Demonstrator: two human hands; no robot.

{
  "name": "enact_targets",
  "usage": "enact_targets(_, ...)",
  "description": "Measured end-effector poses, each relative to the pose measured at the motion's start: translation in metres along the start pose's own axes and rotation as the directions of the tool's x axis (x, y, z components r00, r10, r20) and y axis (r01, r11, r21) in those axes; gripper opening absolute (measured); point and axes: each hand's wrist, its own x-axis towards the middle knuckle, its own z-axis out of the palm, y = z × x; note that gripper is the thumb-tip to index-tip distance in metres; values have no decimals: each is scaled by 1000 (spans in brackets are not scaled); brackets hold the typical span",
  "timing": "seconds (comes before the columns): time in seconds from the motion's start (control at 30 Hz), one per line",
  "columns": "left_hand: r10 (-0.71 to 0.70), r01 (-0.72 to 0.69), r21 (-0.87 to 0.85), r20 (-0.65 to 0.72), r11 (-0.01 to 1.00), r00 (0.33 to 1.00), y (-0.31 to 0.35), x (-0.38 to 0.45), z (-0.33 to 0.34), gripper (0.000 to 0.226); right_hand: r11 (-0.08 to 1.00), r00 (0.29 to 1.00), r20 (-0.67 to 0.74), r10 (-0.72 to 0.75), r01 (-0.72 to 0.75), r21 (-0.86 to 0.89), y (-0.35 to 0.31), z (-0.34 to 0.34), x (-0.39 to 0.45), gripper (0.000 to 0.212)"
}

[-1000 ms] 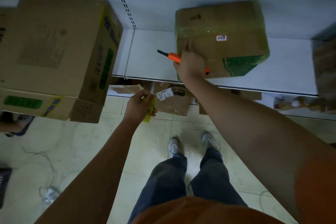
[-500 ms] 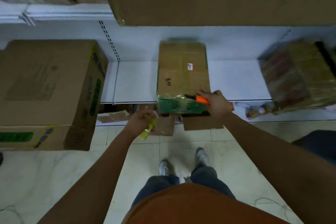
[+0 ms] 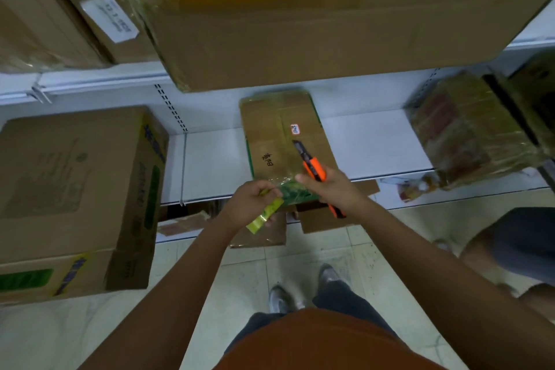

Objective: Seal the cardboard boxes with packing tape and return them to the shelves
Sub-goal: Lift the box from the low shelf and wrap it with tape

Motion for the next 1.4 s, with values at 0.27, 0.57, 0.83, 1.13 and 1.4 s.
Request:
enact_targets(0.27,-33,-1,189,176,982,984,31,20,23,16,967,980,-170,101,-56,248,27,-3,17,5)
enact_targets(0.57,24,-90,631,112,770,993,27,27,-26,52,964,868,-426,256,-200,173,64,-52,44,9)
enact_targets(0.83,-50,125,882,-115,454,992,-10,19,-65,65,957,825,-487,289,-249,145,99,-90,58,19)
enact_targets(1.13,-109,149,883,-112,445,988,-34,60,-78,69,943,831,-459,316,-326,59,100,-90,79,20)
enact_targets(1.4,-148,124,865,-59,486,987,-54,88,-78,77,909,824,-420,381,-417,6,99,-81,99,24)
